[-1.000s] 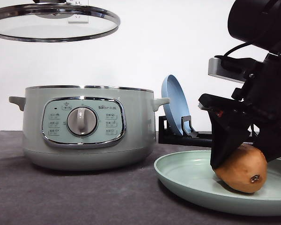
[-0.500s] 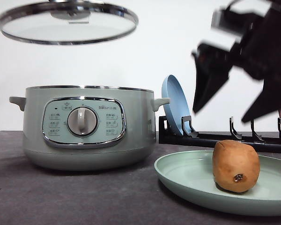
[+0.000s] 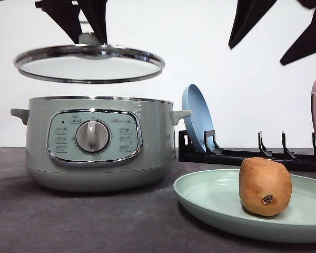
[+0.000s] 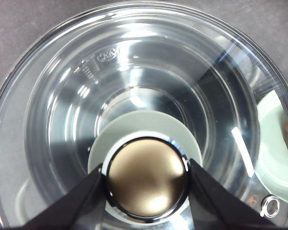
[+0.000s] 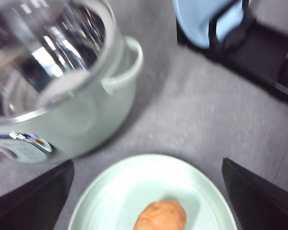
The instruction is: Transfer potato from steamer to green plate
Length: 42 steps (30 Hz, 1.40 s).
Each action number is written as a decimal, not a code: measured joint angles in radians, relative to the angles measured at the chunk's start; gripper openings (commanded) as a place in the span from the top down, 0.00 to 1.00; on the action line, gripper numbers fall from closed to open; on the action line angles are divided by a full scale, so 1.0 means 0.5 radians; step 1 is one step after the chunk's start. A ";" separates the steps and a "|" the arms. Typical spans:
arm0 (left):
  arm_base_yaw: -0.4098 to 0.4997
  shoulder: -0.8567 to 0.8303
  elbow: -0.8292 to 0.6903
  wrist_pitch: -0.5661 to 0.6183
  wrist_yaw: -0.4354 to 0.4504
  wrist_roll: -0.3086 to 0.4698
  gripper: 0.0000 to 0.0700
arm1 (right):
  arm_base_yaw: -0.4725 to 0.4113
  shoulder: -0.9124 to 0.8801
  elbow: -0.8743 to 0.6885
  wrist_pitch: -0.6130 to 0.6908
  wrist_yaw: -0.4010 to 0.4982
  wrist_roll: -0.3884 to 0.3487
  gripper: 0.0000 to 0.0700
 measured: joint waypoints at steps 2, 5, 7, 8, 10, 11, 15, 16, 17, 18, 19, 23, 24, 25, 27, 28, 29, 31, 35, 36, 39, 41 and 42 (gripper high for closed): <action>-0.001 0.040 0.000 0.028 0.001 0.002 1.00 | 0.000 -0.039 0.000 -0.008 0.003 -0.003 0.11; -0.005 0.108 0.000 0.050 0.001 0.006 1.00 | 0.000 -0.081 0.000 -0.017 0.034 -0.008 0.11; -0.008 0.150 0.000 0.048 0.001 0.008 1.00 | 0.000 -0.101 0.000 -0.030 0.040 -0.012 0.11; -0.009 0.168 0.000 0.047 0.001 0.010 1.00 | 0.000 -0.109 0.000 -0.038 0.040 -0.014 0.11; -0.010 0.194 0.000 0.048 0.001 0.021 1.00 | 0.000 -0.123 0.000 -0.058 0.039 -0.018 0.11; -0.010 0.200 0.000 0.050 0.002 0.025 1.00 | 0.000 -0.128 0.000 -0.066 0.039 -0.020 0.11; -0.011 0.201 0.000 0.054 0.002 0.036 1.00 | 0.000 -0.134 0.000 -0.068 0.045 -0.021 0.11; -0.011 0.201 0.000 0.055 0.002 0.036 1.00 | 0.000 -0.134 0.000 -0.068 0.045 -0.021 0.11; -0.011 0.201 0.000 0.055 0.002 0.037 1.00 | 0.000 -0.134 0.000 -0.068 0.044 -0.021 0.11; -0.011 0.201 0.000 0.055 0.002 0.037 1.00 | 0.000 -0.134 0.000 -0.068 0.045 -0.021 0.11; -0.011 0.202 0.000 0.055 0.002 0.037 1.00 | 0.000 -0.134 0.000 -0.068 0.045 -0.021 0.11; -0.011 0.207 0.000 0.056 0.002 0.037 1.00 | 0.000 -0.134 0.000 -0.068 0.045 -0.021 0.11; -0.011 0.213 0.000 0.057 0.002 0.037 1.00 | 0.000 -0.134 0.000 -0.068 0.044 -0.021 0.11; -0.014 0.220 0.001 0.053 -0.001 0.037 1.00 | 0.000 -0.134 0.000 -0.068 0.044 -0.022 0.11; -0.022 0.229 0.005 0.047 -0.012 0.037 1.00 | 0.000 -0.134 0.000 -0.068 0.044 -0.022 0.11; -0.024 0.233 0.008 0.047 -0.014 0.038 1.00 | 0.000 -0.134 0.000 -0.068 0.044 -0.022 0.11; -0.025 0.235 0.011 0.046 -0.014 0.038 1.00 | 0.000 -0.134 0.000 -0.068 0.044 -0.022 0.11; -0.028 0.238 0.014 0.043 -0.014 0.039 1.00 | 0.000 -0.134 0.000 -0.068 0.045 -0.022 0.11; -0.032 0.241 0.014 0.041 -0.020 0.043 1.00 | 0.000 -0.134 0.000 -0.068 0.044 -0.022 0.11; -0.033 0.243 0.016 0.037 -0.022 0.043 1.00 | 0.000 -0.134 0.000 -0.068 0.044 -0.022 0.11; -0.036 0.256 0.026 0.019 -0.030 0.051 1.00 | 0.000 -0.134 0.000 -0.068 0.044 -0.022 0.11; -0.038 0.266 0.034 0.009 -0.039 0.054 1.00 | 0.000 -0.134 0.000 -0.068 0.044 -0.022 0.11; -0.040 0.269 0.038 0.005 -0.043 0.055 0.98 | 0.000 -0.134 0.000 -0.068 0.044 -0.022 0.11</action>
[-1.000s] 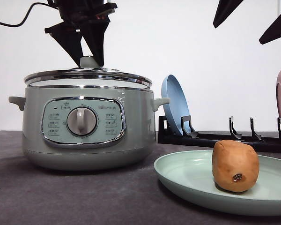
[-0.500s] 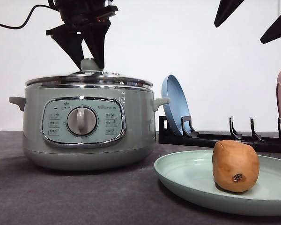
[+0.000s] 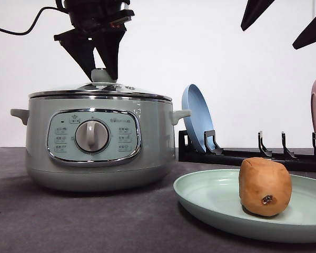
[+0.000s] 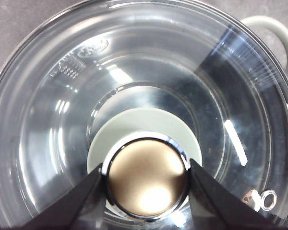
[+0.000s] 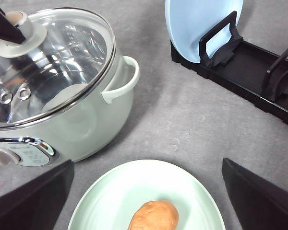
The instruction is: Transfer potato from steamer to green plate
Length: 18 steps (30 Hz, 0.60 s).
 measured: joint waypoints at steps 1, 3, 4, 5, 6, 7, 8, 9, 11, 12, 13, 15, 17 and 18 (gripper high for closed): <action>-0.003 0.003 0.003 -0.003 -0.001 0.001 0.94 | 0.000 0.000 0.000 0.000 0.000 0.000 0.11; -0.009 0.007 0.009 -0.007 -0.002 0.000 0.80 | 0.000 0.000 0.000 0.000 -0.001 0.000 0.11; -0.011 0.008 0.010 -0.008 -0.004 0.000 0.70 | 0.000 0.000 0.000 0.000 -0.001 0.000 0.11; -0.013 0.008 0.010 -0.009 -0.005 0.000 0.59 | 0.000 0.000 0.000 -0.001 -0.002 0.000 0.11; -0.015 0.009 0.010 -0.009 -0.005 -0.004 0.47 | 0.000 0.000 0.000 0.000 -0.002 0.001 0.11; -0.016 0.011 0.010 -0.009 -0.004 -0.008 0.38 | 0.000 0.000 0.000 0.000 -0.002 0.000 0.11; -0.017 0.014 0.010 -0.009 0.003 -0.012 0.31 | 0.000 0.000 0.000 -0.001 -0.003 0.000 0.11; -0.017 0.021 0.010 -0.010 0.027 -0.011 0.28 | 0.000 0.000 0.000 -0.001 -0.005 0.000 0.11; -0.025 0.027 0.010 -0.002 0.037 -0.005 0.26 | 0.000 0.000 0.000 0.000 -0.006 0.000 0.11; -0.030 0.027 0.010 -0.004 0.037 -0.004 0.26 | 0.000 0.000 0.000 -0.002 -0.007 0.000 0.11; -0.033 0.025 0.010 -0.006 0.037 -0.004 0.26 | 0.000 0.000 0.000 -0.002 -0.007 0.000 0.11; -0.035 0.023 0.014 -0.015 0.042 -0.005 0.26 | 0.000 0.000 0.000 -0.005 -0.007 0.000 0.11; -0.035 0.019 0.022 -0.026 0.044 -0.005 0.26 | 0.000 0.000 0.000 -0.011 -0.007 0.000 0.11; -0.035 0.012 0.031 -0.031 0.044 -0.005 0.26 | 0.000 0.000 0.000 -0.013 -0.007 0.000 0.11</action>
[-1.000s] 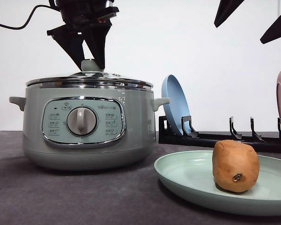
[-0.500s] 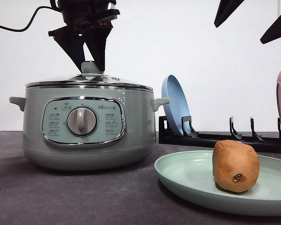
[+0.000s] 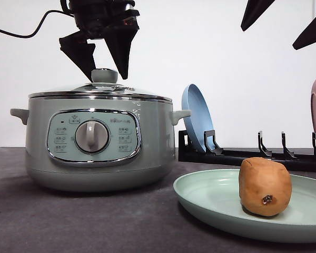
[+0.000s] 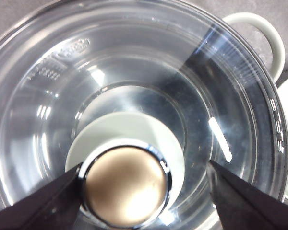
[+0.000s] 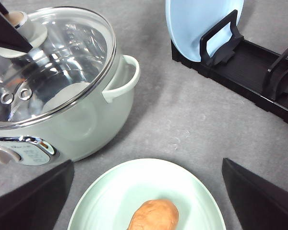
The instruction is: Transfer potato from steamer to green plate
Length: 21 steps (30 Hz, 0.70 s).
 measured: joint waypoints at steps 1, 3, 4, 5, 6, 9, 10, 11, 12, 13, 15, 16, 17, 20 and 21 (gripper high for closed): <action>0.000 -0.013 0.013 -0.001 0.000 0.000 0.27 | 0.000 0.000 0.000 0.000 0.000 0.000 0.11; 0.000 -0.058 0.046 -0.002 0.000 -0.001 0.27 | 0.000 0.000 0.000 0.000 -0.007 0.000 0.11; 0.000 -0.091 0.064 0.000 0.000 -0.001 0.27 | 0.000 0.000 0.000 0.000 -0.013 0.000 0.11; 0.000 -0.127 0.082 0.002 0.001 -0.001 0.27 | 0.000 0.000 0.000 -0.001 -0.021 0.000 0.11; 0.000 -0.167 0.096 0.002 0.001 -0.001 0.27 | 0.000 0.000 0.000 -0.003 -0.035 0.000 0.11; 0.000 -0.298 0.124 0.000 0.001 -0.007 0.27 | 0.000 0.000 0.000 -0.014 -0.053 -0.001 0.11; 0.000 -0.338 0.125 -0.006 0.002 -0.013 0.27 | 0.000 0.000 0.000 -0.019 -0.061 -0.001 0.11; 0.000 -0.375 0.125 -0.018 0.002 -0.018 0.27 | 0.001 0.000 0.000 -0.024 -0.071 -0.001 0.11; -0.001 -0.404 0.125 -0.036 0.003 -0.020 0.27 | 0.000 0.000 0.000 -0.030 -0.089 -0.001 0.11; -0.003 -0.431 0.125 -0.057 0.006 -0.022 0.27 | 0.000 0.000 0.000 -0.036 -0.108 -0.001 0.11; -0.012 -0.478 0.125 -0.102 0.037 -0.024 0.27 | 0.000 0.000 0.000 -0.051 -0.150 -0.001 0.11; -0.017 -0.501 0.125 -0.124 0.067 -0.024 0.27 | 0.000 0.000 0.000 -0.061 -0.177 -0.001 0.11; -0.022 -0.525 0.125 -0.144 0.102 -0.025 0.27 | 0.001 0.000 0.000 -0.073 -0.205 -0.001 0.11; -0.042 -0.602 0.125 -0.184 0.212 -0.033 0.27 | 0.000 0.000 0.000 -0.091 -0.292 -0.001 0.11; -0.046 -0.628 0.125 -0.197 0.246 -0.036 0.27 | 0.001 0.000 0.000 -0.092 -0.323 -0.001 0.11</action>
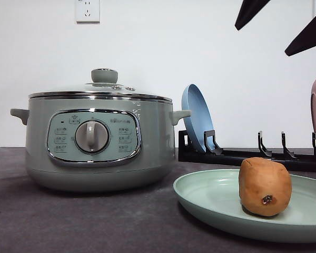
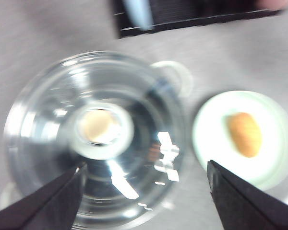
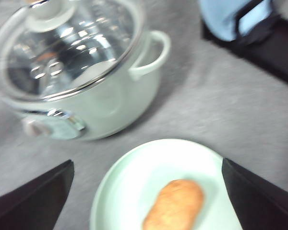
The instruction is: Transfer potato from steamer to green plate
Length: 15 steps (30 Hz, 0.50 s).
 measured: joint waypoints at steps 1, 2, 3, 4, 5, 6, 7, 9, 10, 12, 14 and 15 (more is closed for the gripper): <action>-0.004 -0.025 0.000 -0.014 0.036 -0.002 0.27 | 0.000 0.000 0.000 -0.007 -0.031 0.000 0.11; -0.006 -0.049 0.000 -0.027 0.072 -0.003 0.27 | 0.000 0.000 0.000 -0.018 -0.061 0.001 0.11; -0.006 -0.069 0.000 -0.036 0.105 -0.003 0.27 | 0.000 0.000 0.000 -0.036 -0.089 0.000 0.11; -0.007 -0.087 0.000 -0.040 0.137 -0.003 0.27 | -0.001 0.000 0.000 -0.054 -0.118 0.000 0.11; -0.008 -0.104 0.000 -0.041 0.165 -0.003 0.27 | 0.000 0.000 0.000 -0.071 -0.147 0.000 0.11; -0.011 -0.116 0.000 -0.042 0.182 -0.003 0.27 | 0.000 0.000 0.000 -0.083 -0.170 0.000 0.11; -0.013 -0.125 0.000 -0.044 0.196 -0.004 0.27 | 0.000 0.000 0.000 -0.097 -0.193 0.000 0.11; -0.016 -0.135 0.000 -0.046 0.212 -0.004 0.27 | 0.000 0.000 0.000 -0.125 -0.235 0.000 0.11; -0.017 -0.137 0.000 -0.046 0.215 -0.004 0.27 | 0.000 0.000 0.000 -0.138 -0.245 0.000 0.11; -0.018 -0.137 0.000 -0.046 0.216 -0.004 0.27 | 0.000 0.000 0.000 -0.157 -0.247 0.001 0.11; -0.018 -0.137 0.000 -0.046 0.216 -0.004 0.27 | 0.000 0.000 0.000 -0.167 -0.247 0.001 0.11; -0.018 -0.137 0.000 -0.046 0.216 -0.004 0.28 | 0.000 0.000 0.000 -0.175 -0.247 0.001 0.11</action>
